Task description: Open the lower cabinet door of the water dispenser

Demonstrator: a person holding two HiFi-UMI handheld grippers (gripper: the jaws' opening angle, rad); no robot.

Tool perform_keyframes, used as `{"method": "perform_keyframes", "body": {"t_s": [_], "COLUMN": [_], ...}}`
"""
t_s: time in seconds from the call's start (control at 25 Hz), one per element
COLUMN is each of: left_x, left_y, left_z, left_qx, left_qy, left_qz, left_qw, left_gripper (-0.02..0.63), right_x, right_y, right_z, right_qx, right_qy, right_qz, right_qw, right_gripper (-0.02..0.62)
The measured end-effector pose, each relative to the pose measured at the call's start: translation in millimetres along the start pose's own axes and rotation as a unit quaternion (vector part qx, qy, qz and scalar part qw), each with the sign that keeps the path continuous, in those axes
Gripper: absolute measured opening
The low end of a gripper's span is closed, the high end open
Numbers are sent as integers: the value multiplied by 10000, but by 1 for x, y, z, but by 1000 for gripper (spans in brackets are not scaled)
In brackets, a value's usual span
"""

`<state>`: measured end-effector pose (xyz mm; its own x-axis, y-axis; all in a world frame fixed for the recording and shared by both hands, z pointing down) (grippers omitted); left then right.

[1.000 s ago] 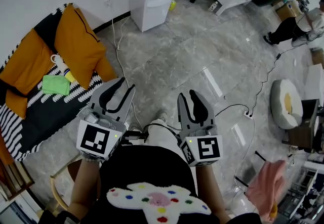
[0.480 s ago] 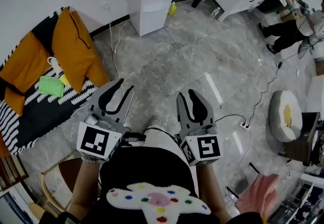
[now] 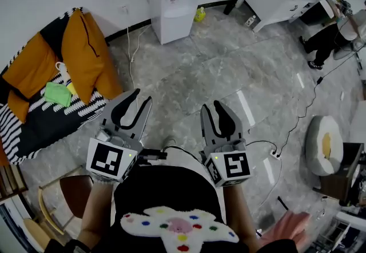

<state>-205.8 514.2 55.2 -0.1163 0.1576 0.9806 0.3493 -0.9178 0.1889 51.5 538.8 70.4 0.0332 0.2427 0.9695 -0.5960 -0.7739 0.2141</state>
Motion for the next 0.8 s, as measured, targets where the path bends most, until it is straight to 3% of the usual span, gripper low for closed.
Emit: {"method": "perform_keyframes", "body": {"t_s": [0.32,0.8], "left_x": [-1,-7], "left_y": [10,39], "left_z": [26,47], "left_qx": [-47,244], "left_qy": [49,150], "left_qz": [87,110], "left_qw": [9999,9995], "left_gripper": [114,110], "right_x": [9,14], "right_y": [-15,-25], "right_z": [23,48], "right_qx": [-72,166], "right_qy": [-9,122], "right_qz": [50,42], "right_qw": [10000,9998], "right_gripper": [104,103]}}
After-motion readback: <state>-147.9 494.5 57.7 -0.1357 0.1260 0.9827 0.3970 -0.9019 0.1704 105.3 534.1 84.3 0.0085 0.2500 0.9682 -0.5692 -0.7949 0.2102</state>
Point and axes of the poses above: the fingertips, and each gripper's own axes: y forward along the fingers, z to its right, x out of its underside, the point moved 10 cm from there along -y, backward along the fingers, and after that the axes turned 15 degrees about -x, right-handed, at the moved point
